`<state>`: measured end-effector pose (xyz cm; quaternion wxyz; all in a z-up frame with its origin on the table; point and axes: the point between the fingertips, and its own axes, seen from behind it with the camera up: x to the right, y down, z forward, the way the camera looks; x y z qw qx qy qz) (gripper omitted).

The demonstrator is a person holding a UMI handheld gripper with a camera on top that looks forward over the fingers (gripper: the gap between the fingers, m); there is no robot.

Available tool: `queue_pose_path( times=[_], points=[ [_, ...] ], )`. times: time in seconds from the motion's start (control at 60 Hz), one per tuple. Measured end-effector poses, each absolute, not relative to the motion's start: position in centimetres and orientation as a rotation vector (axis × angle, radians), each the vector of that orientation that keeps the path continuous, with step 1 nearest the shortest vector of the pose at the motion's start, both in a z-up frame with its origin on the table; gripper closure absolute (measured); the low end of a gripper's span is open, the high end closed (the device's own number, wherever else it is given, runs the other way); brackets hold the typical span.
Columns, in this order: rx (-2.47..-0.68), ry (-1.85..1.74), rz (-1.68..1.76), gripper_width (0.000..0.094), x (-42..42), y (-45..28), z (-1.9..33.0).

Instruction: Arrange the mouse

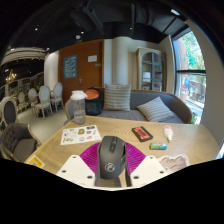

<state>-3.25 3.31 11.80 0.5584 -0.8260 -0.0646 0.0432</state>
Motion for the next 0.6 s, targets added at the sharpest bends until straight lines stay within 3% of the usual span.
queue_pose_path(
  times=[0.1,0.25,0.4,0.55,0.6],
  points=[
    [-1.955,-0.060,-0.105,0.0585,7.8,2.0,13.1],
    [-2.093,0.042,-0.305,0.0583,20.6,-1.3,5.3],
    [-2.196,0.106,-0.173,0.0582,22.0,-1.9,0.1],
    [-2.201,0.032,-0.174,0.0440,22.6,-1.8,-0.2],
    [-2.196,0.000,-0.138,0.0277,21.9,-2.2,0.5]
  ],
)
